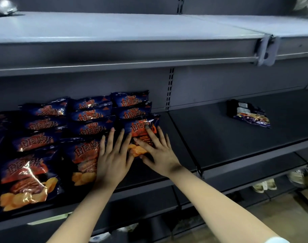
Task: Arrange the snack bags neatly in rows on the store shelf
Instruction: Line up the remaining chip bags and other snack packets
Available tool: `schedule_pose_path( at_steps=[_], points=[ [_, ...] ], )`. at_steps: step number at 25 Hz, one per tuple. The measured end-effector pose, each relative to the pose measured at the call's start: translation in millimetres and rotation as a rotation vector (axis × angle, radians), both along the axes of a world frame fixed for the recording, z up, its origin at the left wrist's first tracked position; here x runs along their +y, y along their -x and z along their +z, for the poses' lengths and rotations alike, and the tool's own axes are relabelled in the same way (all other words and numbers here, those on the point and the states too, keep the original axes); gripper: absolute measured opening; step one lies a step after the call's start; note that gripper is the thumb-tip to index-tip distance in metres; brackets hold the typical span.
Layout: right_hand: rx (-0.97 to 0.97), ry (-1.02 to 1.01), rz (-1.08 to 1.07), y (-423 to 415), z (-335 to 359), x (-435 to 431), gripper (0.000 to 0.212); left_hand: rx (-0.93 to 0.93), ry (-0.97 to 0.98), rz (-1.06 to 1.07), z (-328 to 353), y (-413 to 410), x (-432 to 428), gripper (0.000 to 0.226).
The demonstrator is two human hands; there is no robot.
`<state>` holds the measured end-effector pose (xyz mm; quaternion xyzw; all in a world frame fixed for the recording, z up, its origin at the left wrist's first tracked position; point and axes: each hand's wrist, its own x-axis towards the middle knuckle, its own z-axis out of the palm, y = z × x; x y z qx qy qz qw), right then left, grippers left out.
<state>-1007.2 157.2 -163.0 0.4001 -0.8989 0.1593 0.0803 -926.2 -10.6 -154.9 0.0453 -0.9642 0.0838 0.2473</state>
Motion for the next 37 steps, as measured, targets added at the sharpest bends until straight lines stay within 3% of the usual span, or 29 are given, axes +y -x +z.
schedule_pose_path(
  at_steps=[9, 16, 31, 37],
  points=[
    [0.010, 0.106, 0.010, -1, 8, 9, 0.067, 0.153, -0.227, -0.084, 30, -1, 9, 0.061],
    [0.008, 0.250, -0.102, 37, 36, 68, 0.067, 0.202, -0.228, -0.212, 53, 53, 85, 0.057],
    [-0.048, 0.225, -0.351, 154, 28, 307, 0.058, 0.022, -0.278, -0.434, 40, 210, 315, 0.065],
    [-0.142, 0.159, -0.404, 193, 33, 362, 0.063, -0.063, -0.438, -0.406, 29, 262, 370, 0.066]
  ],
)
